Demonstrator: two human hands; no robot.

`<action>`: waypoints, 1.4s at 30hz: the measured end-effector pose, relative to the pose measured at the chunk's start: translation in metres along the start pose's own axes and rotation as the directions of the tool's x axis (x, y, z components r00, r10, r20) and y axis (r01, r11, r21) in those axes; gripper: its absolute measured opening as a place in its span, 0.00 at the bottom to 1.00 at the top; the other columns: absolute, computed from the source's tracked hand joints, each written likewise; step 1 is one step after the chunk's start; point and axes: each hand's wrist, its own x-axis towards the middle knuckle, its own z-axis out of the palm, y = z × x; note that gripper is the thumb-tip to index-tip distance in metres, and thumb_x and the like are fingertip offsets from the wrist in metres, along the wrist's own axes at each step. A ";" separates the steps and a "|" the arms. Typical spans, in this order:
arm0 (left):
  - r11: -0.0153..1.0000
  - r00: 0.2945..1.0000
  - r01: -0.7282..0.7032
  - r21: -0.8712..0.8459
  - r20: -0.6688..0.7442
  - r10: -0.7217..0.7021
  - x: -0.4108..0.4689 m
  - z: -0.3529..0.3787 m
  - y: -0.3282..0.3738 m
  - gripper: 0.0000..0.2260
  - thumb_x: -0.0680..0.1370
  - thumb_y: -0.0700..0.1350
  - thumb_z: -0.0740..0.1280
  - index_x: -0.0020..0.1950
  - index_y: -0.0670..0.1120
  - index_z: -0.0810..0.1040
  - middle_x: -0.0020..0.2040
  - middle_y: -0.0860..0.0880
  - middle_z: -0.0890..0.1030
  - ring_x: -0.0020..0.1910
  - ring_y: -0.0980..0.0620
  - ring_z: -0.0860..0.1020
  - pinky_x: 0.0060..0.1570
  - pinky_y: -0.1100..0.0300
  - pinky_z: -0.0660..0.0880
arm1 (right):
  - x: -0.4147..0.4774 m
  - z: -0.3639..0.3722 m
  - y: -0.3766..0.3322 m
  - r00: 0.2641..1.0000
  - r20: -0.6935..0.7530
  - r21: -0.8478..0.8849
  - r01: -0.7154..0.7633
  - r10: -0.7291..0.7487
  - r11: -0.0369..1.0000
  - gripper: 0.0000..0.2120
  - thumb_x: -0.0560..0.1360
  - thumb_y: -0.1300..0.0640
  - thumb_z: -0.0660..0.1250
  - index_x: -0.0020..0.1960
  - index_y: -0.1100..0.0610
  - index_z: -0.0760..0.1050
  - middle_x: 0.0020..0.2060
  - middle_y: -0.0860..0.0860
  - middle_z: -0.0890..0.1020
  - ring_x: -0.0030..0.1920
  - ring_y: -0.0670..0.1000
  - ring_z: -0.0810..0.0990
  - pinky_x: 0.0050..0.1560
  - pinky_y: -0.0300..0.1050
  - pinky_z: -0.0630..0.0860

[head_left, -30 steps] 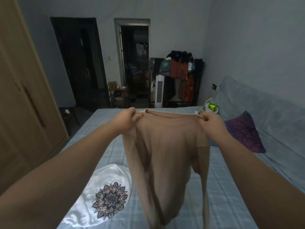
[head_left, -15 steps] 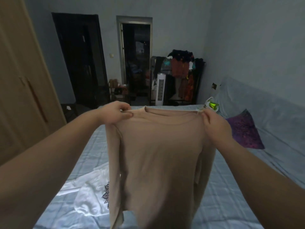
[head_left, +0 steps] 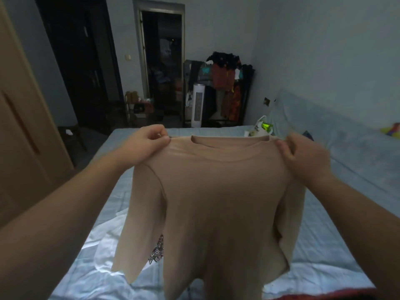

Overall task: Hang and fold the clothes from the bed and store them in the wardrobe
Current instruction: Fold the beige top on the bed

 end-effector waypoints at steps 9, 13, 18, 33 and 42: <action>0.988 0.999 -0.036 0.152 -0.002 0.036 0.026 0.041 -0.057 0.12 0.82 0.55 0.62 0.42 0.53 0.79 0.37 0.52 0.80 0.38 0.57 0.77 0.38 0.56 0.71 | 0.002 -0.007 0.051 0.951 0.233 -0.137 0.239 -0.203 0.961 0.18 0.77 0.42 0.48 0.44 0.54 0.69 0.36 0.59 0.79 0.37 0.62 0.80 0.36 0.50 0.72; 0.995 1.000 -0.004 0.097 0.013 0.003 0.043 0.069 -0.076 0.13 0.82 0.54 0.62 0.40 0.51 0.78 0.34 0.55 0.79 0.36 0.59 0.76 0.36 0.59 0.68 | 0.000 0.028 0.046 0.932 0.311 -0.123 0.231 -0.184 0.965 0.14 0.77 0.43 0.51 0.43 0.52 0.66 0.33 0.52 0.75 0.36 0.59 0.79 0.33 0.47 0.68; 0.996 0.997 0.060 0.061 0.035 -0.062 0.073 0.104 -0.108 0.11 0.81 0.50 0.64 0.39 0.51 0.79 0.37 0.52 0.80 0.37 0.58 0.76 0.36 0.63 0.68 | 0.003 0.091 0.054 0.934 0.353 -0.117 0.095 -0.048 0.989 0.10 0.79 0.47 0.58 0.43 0.49 0.62 0.31 0.46 0.69 0.34 0.58 0.78 0.33 0.46 0.65; 0.858 0.845 0.502 0.112 0.146 -0.514 0.249 0.317 -0.315 0.09 0.79 0.49 0.65 0.40 0.57 0.79 0.38 0.58 0.80 0.42 0.54 0.78 0.40 0.60 0.69 | 0.022 0.476 0.143 0.602 0.733 0.100 -0.554 0.315 0.827 0.07 0.76 0.54 0.59 0.42 0.53 0.73 0.36 0.47 0.77 0.43 0.53 0.76 0.42 0.46 0.65; 0.767 0.843 0.415 0.490 0.110 -0.526 0.327 0.452 -0.500 0.11 0.81 0.56 0.58 0.48 0.51 0.73 0.42 0.49 0.80 0.45 0.43 0.79 0.41 0.55 0.65 | -0.010 0.729 0.178 0.424 0.836 -0.096 -0.514 0.349 0.853 0.11 0.77 0.51 0.54 0.42 0.54 0.71 0.36 0.50 0.78 0.42 0.58 0.78 0.45 0.49 0.71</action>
